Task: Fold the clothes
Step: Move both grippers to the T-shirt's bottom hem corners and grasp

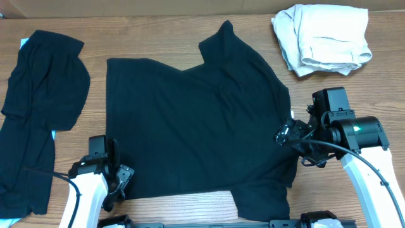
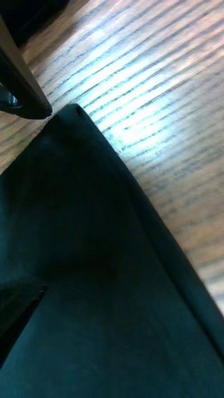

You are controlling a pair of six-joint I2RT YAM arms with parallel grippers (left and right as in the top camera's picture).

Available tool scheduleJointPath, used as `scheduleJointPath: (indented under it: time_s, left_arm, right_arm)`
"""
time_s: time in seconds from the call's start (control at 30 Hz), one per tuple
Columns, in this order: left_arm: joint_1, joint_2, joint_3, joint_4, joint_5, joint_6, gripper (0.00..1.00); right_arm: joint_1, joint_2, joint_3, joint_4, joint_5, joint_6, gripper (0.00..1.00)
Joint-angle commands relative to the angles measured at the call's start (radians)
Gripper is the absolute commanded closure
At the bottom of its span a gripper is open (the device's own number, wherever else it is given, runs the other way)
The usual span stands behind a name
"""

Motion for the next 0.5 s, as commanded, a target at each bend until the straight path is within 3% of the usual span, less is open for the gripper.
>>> scheduleJointPath:
  time_s: [0.0,0.3,0.37,0.47]
  left_arm:
    - [0.006,-0.008,-0.032,0.013,-0.004,-0.063,0.22]
    - [0.006,-0.008,-0.114,0.127,-0.003,-0.089,0.36]
    - [0.006,-0.008,-0.114,0.144,-0.003,-0.089,0.48]
    - [0.006,-0.008,-0.114,0.156,-0.003,-0.088,0.76]
  right_arm:
    - [0.006,-0.003,-0.002,0.0,-0.001,-0.004,0.1]
    - [0.006,-0.003,-0.002,0.003,0.002,-0.003,0.1]
    - [0.006,-0.003,-0.002,0.004,0.002,0.001,0.1]
    - [0.006,-0.003,-0.002,0.0,-0.002,0.014,0.1]
